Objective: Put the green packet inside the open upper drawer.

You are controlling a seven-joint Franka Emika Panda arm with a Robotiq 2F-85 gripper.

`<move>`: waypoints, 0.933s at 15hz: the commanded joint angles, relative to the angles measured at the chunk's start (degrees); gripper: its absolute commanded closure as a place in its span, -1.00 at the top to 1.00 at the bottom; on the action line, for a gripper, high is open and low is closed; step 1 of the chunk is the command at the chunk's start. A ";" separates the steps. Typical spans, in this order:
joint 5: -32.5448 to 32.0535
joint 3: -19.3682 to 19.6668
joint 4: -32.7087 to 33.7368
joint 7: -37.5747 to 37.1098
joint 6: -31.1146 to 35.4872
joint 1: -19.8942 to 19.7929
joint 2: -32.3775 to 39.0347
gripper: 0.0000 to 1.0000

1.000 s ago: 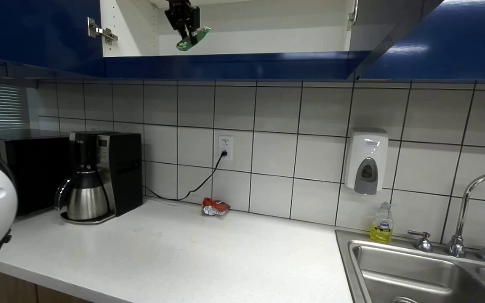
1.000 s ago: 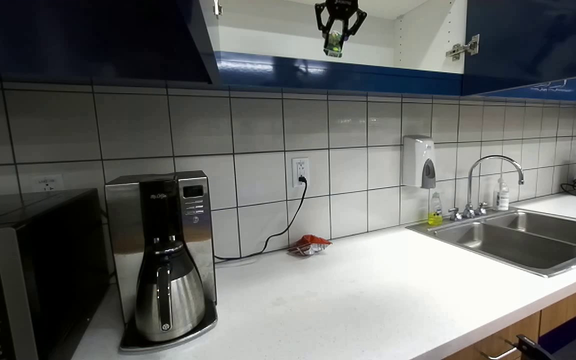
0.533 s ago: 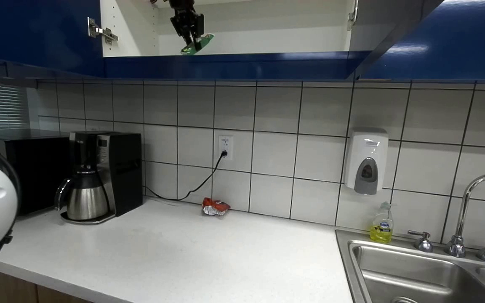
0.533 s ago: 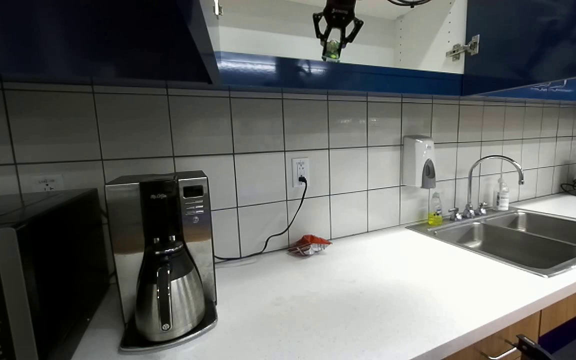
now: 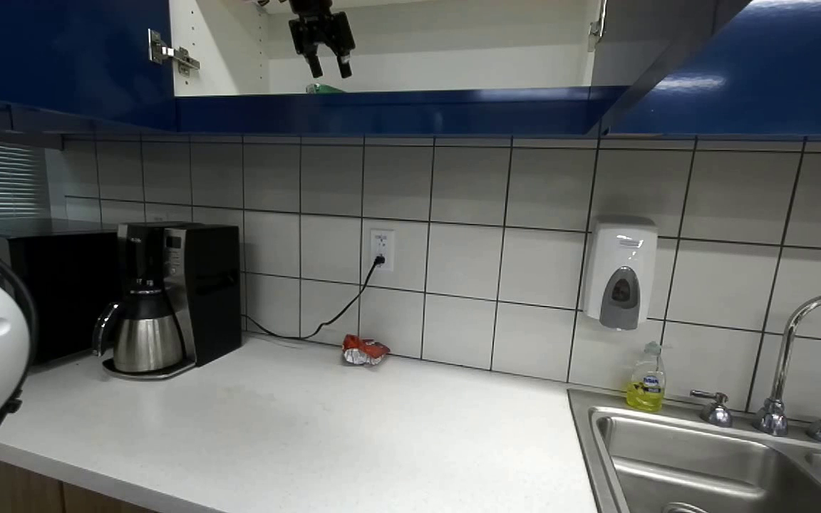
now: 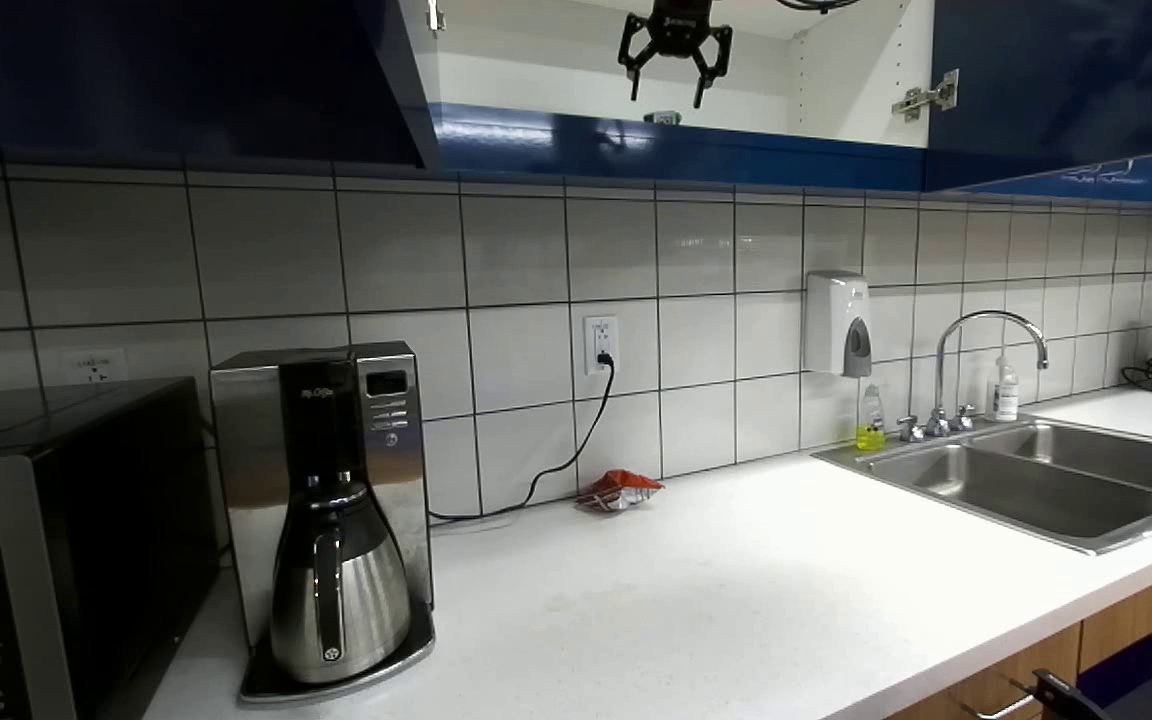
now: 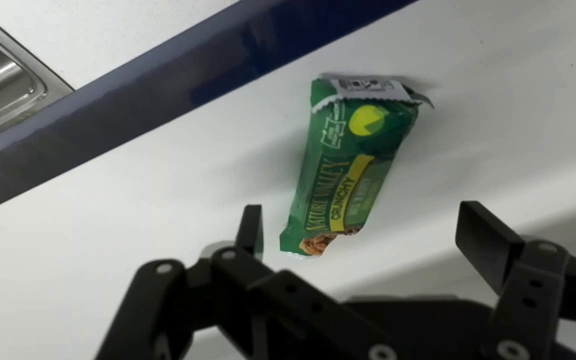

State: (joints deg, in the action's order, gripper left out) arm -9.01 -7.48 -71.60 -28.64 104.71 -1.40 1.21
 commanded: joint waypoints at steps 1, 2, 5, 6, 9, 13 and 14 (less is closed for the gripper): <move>0.05 0.11 -0.24 -0.90 -1.27 -0.10 -1.30 1.00; 0.36 0.21 -0.62 -0.66 -1.52 -0.21 -1.80 1.00; 0.99 0.64 -3.78 -0.16 -0.27 -0.45 -4.52 1.00; 0.93 0.83 -5.40 -0.09 0.26 -0.45 -5.92 1.00; 1.57 1.48 -10.62 0.74 1.73 -0.37 -10.21 1.00; 2.21 2.19 -20.40 1.71 5.19 0.03 -17.03 1.00; 2.17 2.28 -23.30 1.82 6.54 0.15 -18.87 1.00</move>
State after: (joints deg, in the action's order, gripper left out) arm -7.89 -5.90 -84.86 -28.21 106.76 -1.41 -10.87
